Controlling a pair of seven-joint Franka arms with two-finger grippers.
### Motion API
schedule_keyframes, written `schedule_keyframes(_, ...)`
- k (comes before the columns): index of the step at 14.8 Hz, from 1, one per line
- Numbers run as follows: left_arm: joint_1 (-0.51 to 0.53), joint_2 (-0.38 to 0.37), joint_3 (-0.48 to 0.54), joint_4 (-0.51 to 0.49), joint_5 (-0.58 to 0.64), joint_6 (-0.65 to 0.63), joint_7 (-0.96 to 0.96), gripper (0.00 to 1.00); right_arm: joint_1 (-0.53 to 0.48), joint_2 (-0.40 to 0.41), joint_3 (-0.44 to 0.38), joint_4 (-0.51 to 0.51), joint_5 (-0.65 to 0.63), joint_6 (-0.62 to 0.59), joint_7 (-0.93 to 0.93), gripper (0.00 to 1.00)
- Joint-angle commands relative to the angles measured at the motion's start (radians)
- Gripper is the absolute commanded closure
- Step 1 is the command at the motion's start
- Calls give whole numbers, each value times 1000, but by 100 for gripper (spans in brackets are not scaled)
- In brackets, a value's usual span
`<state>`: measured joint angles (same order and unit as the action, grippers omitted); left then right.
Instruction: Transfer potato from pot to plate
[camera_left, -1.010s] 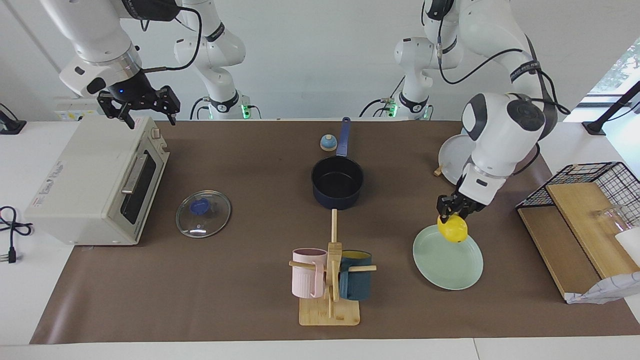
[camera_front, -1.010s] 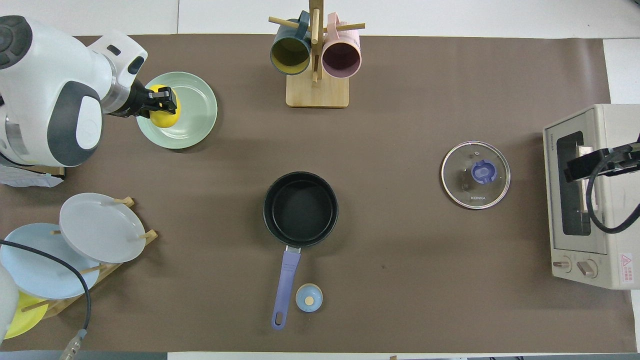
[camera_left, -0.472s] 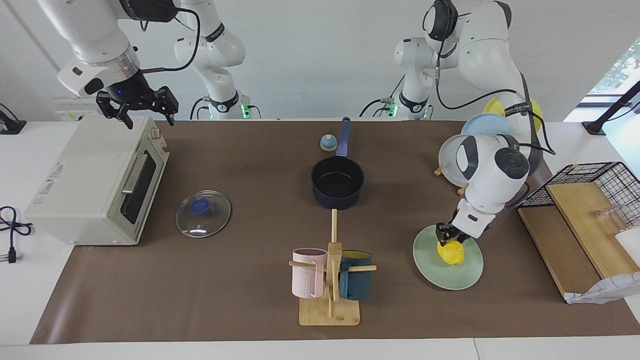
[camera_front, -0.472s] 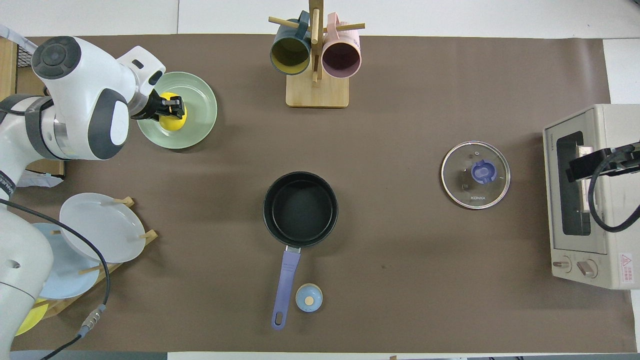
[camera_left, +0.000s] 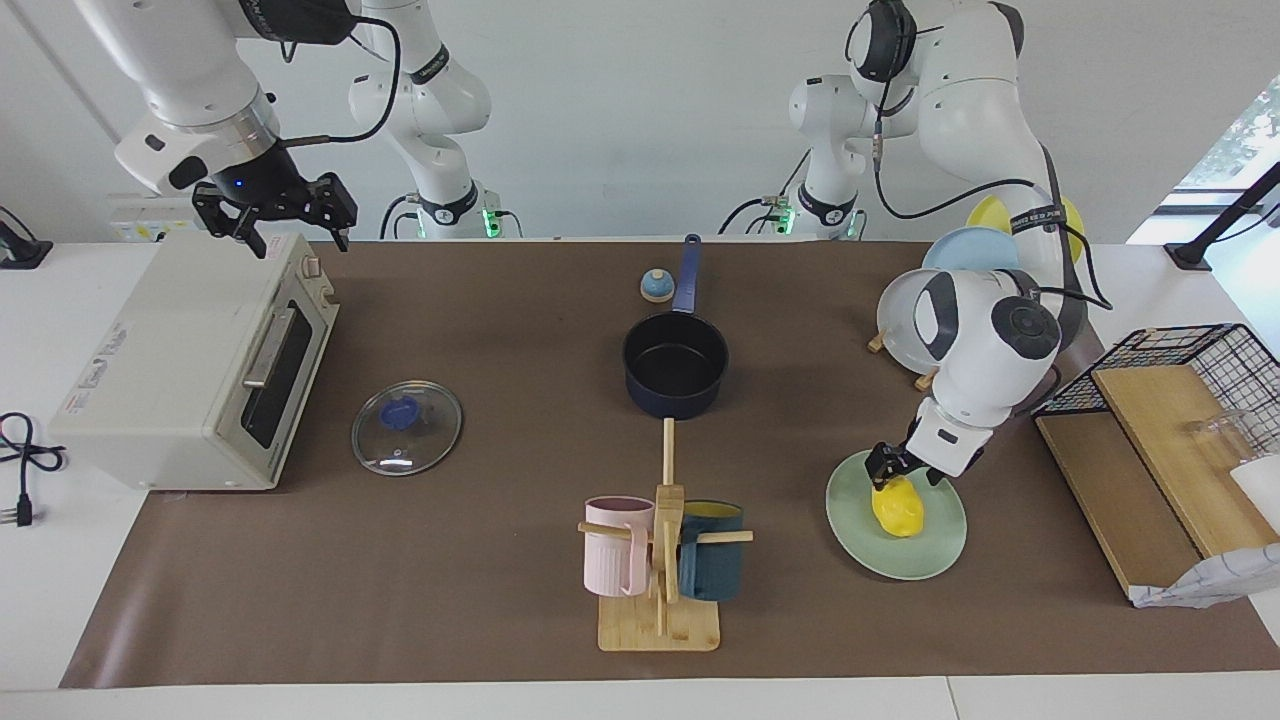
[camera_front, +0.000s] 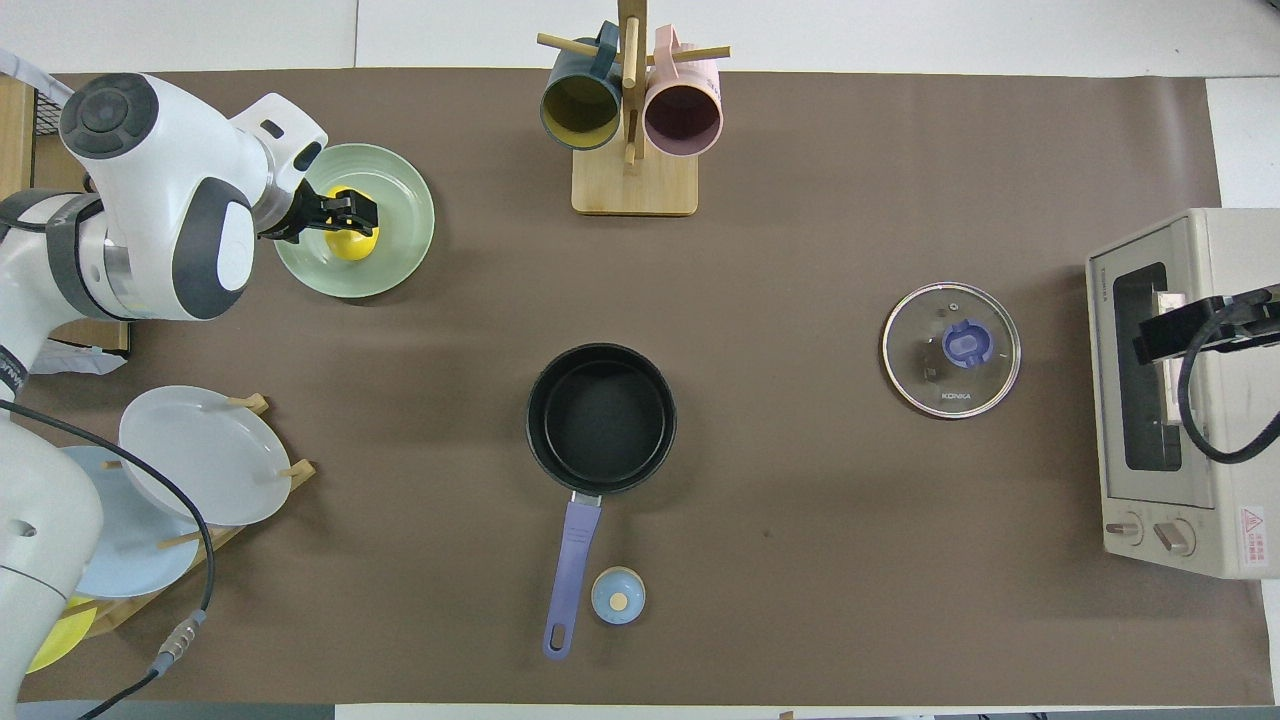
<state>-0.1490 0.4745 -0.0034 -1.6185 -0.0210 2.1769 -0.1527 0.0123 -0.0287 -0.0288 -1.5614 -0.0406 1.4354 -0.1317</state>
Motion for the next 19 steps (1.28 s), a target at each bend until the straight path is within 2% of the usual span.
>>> schedule_keyframes(1,35,-80,-6,23,16,-98,5,0,20,-7,-23,-16,-1,19,14,0)
schedule_keyframes(6,35,-304,22,41,32,-339,-5,0,9,-7,-20,-16,1,16,11,0)
schedule_keyframes(11,35,-465,20,40,33,-532,71,0,23,-7,-17,-16,4,16,14,0)
schedule_keyframes(14,37,-539,23,34,32,-627,111,0,18,-8,-17,-23,34,16,14,0)
schedule_keyframes(16,46,-574,22,-10,33,-670,116,0,15,-8,-17,-20,33,19,11,0)
schedule_keyframes(19,46,-608,22,-72,32,-670,116,0,20,-8,-19,-20,31,20,11,0)
